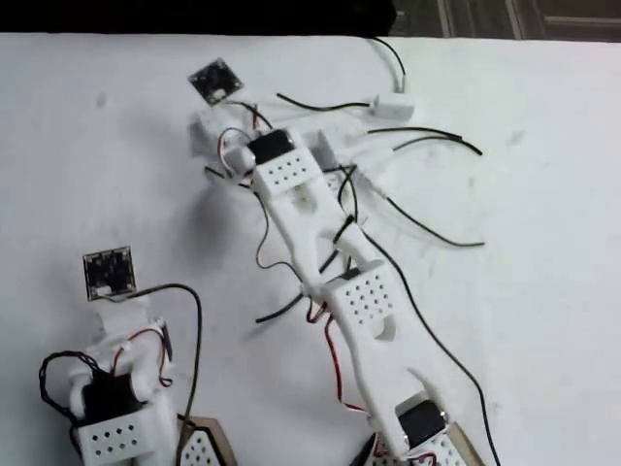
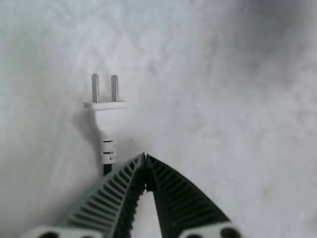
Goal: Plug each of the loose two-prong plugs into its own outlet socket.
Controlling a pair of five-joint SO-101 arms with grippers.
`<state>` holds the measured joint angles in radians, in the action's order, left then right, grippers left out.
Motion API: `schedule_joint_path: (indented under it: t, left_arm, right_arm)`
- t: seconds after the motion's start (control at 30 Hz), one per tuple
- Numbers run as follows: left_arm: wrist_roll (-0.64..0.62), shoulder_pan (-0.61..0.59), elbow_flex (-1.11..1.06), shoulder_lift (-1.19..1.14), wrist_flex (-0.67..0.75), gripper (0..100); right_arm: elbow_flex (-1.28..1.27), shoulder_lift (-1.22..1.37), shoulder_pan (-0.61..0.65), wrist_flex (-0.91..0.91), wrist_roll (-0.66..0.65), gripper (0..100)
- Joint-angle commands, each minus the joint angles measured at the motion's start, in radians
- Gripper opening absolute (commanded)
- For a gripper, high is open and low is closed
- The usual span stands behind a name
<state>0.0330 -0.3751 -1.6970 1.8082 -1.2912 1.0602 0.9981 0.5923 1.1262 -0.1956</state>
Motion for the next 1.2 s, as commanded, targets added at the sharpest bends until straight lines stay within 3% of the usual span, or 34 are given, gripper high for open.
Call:
schedule_joint_path:
  t: [0.0, 0.27, 0.43, 0.67, 0.9, 0.97, 1.07, 1.17]
  left_arm:
    - [0.011, 0.007, 0.003, 0.002, 0.012, 2]
    - [0.011, 0.007, 0.003, 0.002, 0.012, 2]
    - [0.011, 0.007, 0.003, 0.002, 0.012, 2]
    - [0.011, 0.007, 0.003, 0.002, 0.012, 2]
    - [0.011, 0.007, 0.003, 0.002, 0.012, 2]
    - [0.011, 0.007, 0.003, 0.002, 0.012, 2]
    - [0.011, 0.007, 0.003, 0.002, 0.012, 2]
    - [0.011, 0.007, 0.003, 0.002, 0.012, 2]
  right_arm:
    - [0.017, -0.159, 0.015, 0.076, -0.011, 1.7]
    - [0.017, -0.309, 0.039, 0.283, -0.008, 1.7]
    - [0.008, -0.248, 0.05, 0.282, 0.035, 2.7]
    - [0.015, -0.033, 0.05, 0.176, 0.114, 19.0]
    - [0.015, 0.081, 0.05, 0.027, 0.118, 18.6]
    - [0.015, 0.097, 0.05, 0.012, 0.115, 14.9]
    - [0.017, 0.105, 0.044, 0.008, 0.109, 1.7]
    - [0.017, 0.081, 0.031, 0.03, 0.087, 1.9]
